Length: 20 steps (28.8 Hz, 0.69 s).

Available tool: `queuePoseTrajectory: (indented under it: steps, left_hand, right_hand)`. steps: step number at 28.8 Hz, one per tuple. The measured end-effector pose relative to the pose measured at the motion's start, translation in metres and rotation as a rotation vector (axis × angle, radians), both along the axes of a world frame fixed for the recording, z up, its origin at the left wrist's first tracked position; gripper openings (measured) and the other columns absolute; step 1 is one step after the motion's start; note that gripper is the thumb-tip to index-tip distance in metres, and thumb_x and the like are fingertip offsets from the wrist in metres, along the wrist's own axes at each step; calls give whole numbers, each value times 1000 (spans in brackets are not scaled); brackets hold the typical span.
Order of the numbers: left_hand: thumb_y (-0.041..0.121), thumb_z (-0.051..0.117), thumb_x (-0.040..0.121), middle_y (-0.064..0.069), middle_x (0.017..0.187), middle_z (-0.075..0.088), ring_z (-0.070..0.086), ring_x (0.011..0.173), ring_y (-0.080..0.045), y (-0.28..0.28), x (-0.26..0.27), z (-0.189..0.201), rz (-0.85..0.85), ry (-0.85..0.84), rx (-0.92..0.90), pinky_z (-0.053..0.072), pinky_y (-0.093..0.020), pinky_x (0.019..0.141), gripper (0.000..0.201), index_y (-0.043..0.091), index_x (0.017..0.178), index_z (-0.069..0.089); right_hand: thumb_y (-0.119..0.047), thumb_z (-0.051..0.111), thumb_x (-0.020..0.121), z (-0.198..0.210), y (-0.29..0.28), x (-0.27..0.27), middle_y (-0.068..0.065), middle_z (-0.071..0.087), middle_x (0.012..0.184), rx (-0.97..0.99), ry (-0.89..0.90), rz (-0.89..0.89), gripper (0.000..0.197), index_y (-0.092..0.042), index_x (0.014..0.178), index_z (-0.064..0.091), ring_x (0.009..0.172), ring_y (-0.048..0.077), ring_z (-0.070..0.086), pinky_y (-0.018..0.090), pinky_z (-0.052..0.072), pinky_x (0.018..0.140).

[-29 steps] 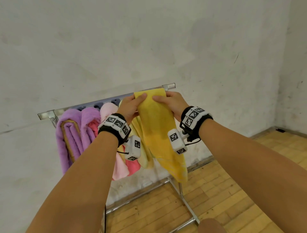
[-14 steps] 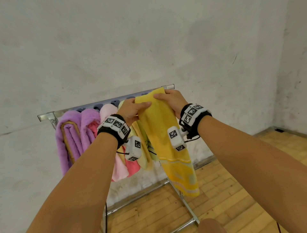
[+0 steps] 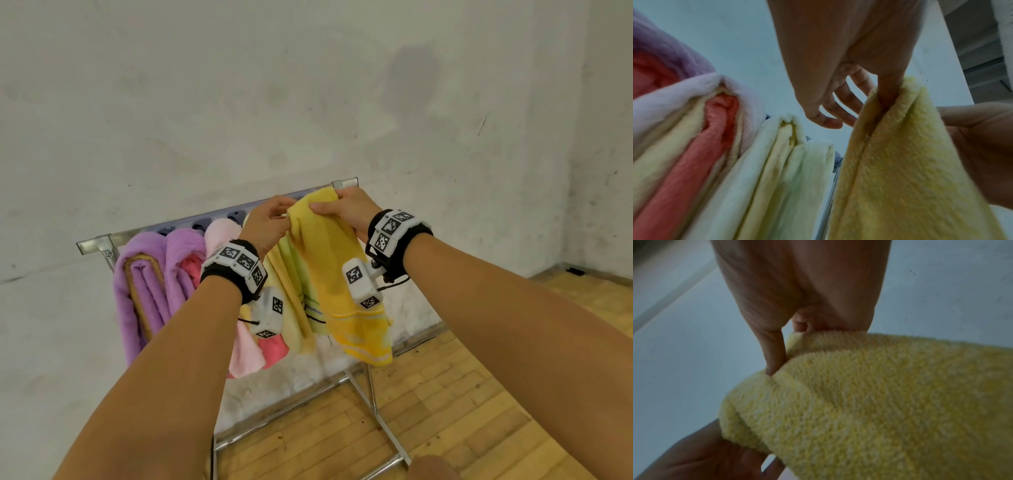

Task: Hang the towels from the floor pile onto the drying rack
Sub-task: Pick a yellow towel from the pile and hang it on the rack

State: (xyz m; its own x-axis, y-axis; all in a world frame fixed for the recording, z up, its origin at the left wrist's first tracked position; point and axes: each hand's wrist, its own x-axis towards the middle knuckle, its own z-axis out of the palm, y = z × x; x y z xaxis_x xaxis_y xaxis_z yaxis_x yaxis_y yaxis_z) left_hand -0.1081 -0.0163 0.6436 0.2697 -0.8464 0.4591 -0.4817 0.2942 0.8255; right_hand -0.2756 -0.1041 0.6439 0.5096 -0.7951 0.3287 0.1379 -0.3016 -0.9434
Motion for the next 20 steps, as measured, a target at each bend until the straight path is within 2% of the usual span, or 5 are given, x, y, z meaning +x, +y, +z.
queuePoseTrajectory:
  steps: [6, 9, 12, 15, 20]
  left_hand:
    - [10, 56, 91, -8, 84, 56, 51, 77, -21, -13, -14, 5, 112, -25, -63, 45, -34, 70, 8, 19, 90, 57]
    - [17, 57, 90, -10, 84, 54, 48, 74, -20, -22, -13, 10, 189, -64, -89, 43, -33, 64, 6, 16, 92, 52]
    - [20, 60, 87, -10, 79, 51, 45, 68, -20, -29, -5, 10, 227, -92, -82, 41, -34, 61, 10, 17, 91, 51]
    - [15, 62, 85, -3, 68, 46, 40, 61, -17, -35, 2, 10, 235, -130, -96, 36, -28, 53, 13, 19, 87, 50]
    - [3, 56, 83, 3, 65, 46, 41, 58, -12, -46, 17, 19, 368, -303, -86, 35, -23, 51, 15, 16, 89, 51]
  right_hand:
    - [-41, 82, 76, 2, -6, -2, 1, 61, 112, -165, 123, -305, 56, -15, 119, 58, 102, 17, 58, 32, 50, 90]
    - [-39, 79, 79, 0, -4, 1, 2, 65, 106, -143, 125, -126, 49, -11, 116, 62, 96, 16, 60, 26, 50, 78]
    - [-31, 81, 78, -9, -4, 14, 4, 62, 119, -97, 290, 81, 57, -20, 126, 51, 104, 21, 64, 35, 56, 83]
    - [-21, 76, 80, -11, -14, 30, 12, 66, 107, -270, 317, -40, 38, -18, 111, 55, 91, 27, 66, 43, 56, 78]
    - [-14, 56, 89, 1, -35, 41, 2, 63, 85, -455, 256, -318, 15, -17, 101, 63, 79, 17, 58, 29, 48, 68]
